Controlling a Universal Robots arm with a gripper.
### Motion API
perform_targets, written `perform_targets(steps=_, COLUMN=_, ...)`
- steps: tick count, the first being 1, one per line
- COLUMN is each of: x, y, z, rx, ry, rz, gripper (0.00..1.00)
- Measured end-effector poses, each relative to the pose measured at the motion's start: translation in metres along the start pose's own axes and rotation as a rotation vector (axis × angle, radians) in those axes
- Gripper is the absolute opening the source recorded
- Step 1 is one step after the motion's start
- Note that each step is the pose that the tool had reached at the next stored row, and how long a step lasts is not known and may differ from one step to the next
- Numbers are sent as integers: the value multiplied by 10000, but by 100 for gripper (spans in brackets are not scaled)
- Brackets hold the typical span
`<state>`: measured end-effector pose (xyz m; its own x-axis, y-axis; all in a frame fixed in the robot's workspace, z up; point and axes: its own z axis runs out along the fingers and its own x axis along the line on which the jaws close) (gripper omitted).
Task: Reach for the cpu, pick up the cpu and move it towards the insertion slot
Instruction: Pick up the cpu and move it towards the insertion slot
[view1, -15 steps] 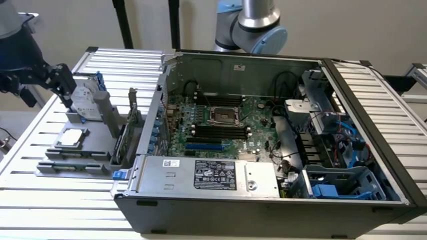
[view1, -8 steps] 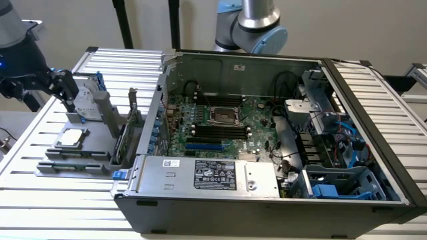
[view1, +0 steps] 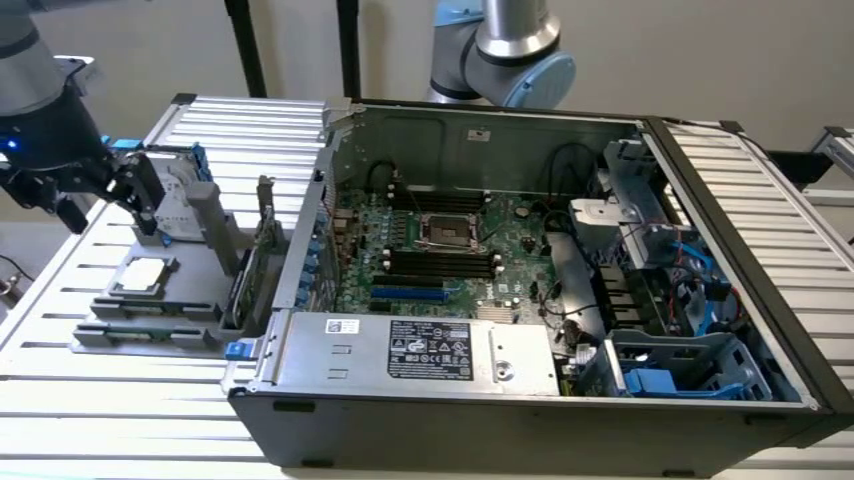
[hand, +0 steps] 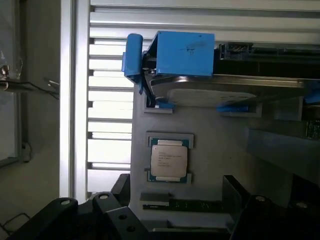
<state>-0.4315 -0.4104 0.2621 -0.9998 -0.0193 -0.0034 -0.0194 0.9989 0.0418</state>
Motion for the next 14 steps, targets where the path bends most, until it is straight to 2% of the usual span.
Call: perform_targets(steps=14, x=-1, y=-35, z=252, rx=-3, ry=-13, rz=325, gripper=83)
